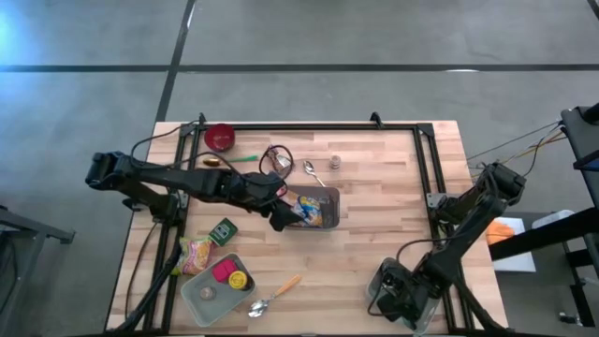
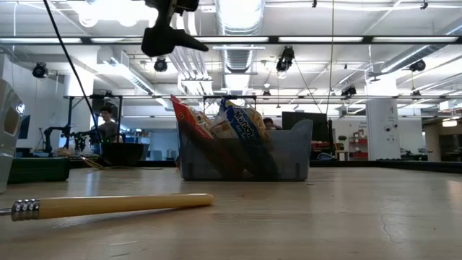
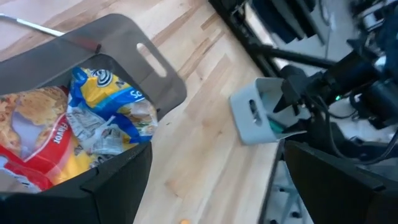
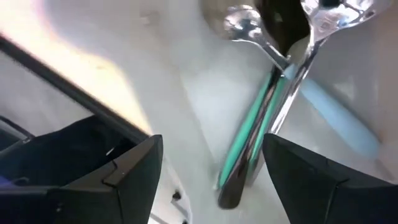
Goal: Pick & Place Food Item
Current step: Put the brown spice bottle into the left grey bin
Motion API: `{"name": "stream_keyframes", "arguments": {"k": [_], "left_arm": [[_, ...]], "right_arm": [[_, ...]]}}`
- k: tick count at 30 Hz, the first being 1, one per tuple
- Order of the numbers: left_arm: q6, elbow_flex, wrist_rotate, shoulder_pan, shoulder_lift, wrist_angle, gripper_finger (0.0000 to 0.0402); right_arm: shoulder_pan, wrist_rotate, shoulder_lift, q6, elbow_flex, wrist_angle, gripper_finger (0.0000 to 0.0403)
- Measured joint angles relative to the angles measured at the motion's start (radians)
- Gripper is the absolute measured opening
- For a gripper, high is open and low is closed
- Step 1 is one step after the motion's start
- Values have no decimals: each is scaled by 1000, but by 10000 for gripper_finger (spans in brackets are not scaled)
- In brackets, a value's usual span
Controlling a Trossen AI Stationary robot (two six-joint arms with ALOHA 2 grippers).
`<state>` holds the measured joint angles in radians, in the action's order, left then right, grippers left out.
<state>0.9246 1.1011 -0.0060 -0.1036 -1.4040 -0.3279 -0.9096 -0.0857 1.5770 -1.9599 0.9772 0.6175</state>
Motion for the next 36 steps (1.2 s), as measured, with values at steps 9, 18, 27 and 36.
{"name": "stream_keyframes", "arguments": {"k": [9, 18, 27, 36], "left_arm": [[7, 115, -17, -2, 47, -110, 366], [-16, 343, -77, -11, 43, -446, 366], [-24, 348, -91, -14, 47, -460, 366], [-123, 348, -96, -14, 48, -459, 366]], "right_arm": [[0, 70, -6, 93, 192, 268, 272], [1, 278, -7, 128, 445, 679, 272], [0, 395, -8, 99, 595, 871, 272], [171, 430, -7, 352, 552, 794, 272]]}}
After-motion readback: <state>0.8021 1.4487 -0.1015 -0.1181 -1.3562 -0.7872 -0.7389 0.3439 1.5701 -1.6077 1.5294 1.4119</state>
